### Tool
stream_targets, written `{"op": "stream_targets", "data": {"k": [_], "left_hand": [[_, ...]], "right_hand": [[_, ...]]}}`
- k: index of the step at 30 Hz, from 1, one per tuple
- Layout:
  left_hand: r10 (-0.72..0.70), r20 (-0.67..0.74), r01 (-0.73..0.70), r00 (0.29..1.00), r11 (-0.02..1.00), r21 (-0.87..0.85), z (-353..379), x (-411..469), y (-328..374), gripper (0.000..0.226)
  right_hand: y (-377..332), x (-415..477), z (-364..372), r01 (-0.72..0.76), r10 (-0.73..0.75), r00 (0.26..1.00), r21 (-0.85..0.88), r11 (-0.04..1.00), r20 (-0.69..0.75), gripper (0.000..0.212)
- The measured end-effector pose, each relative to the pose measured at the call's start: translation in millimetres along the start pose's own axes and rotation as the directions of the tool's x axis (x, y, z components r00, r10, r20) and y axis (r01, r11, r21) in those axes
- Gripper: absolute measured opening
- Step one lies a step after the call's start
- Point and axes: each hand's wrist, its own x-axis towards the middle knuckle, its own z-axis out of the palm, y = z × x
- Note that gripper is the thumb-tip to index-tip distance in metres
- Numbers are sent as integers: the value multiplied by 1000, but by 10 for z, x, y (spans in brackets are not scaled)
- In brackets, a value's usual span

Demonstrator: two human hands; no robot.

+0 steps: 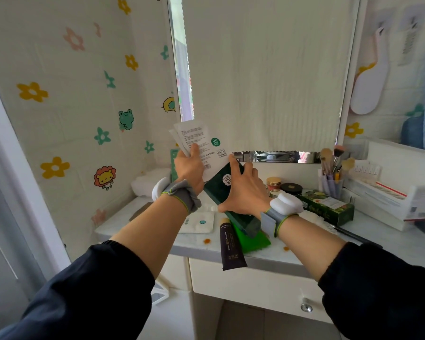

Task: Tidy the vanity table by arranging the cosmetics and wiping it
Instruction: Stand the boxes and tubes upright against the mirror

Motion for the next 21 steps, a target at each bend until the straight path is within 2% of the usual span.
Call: {"op": "stream_targets", "data": {"k": [6,11,18,20,21], "left_hand": [[-28,101,33,995,999,-40,12,-97,-46,28],[-77,167,76,983,997,8,-30,-142,-61,26],[-150,122,139,981,986,91,-240,-4,-202,53],[-167,112,146,980,974,174,-325,39,-267,45],[-151,100,119,983,953,278,-367,80,-313,34]], "right_hand": [[10,24,-32,-80,80,995,-3,997,-61,134],[37,17,-25,-109,106,989,-23,994,-100,133],[64,28,6,-131,128,983,-13,991,-131,137],[52,37,14,-133,130,982,-13,991,-136,137],[48,41,20,-133,130,982,-14,991,-136,137]]}}
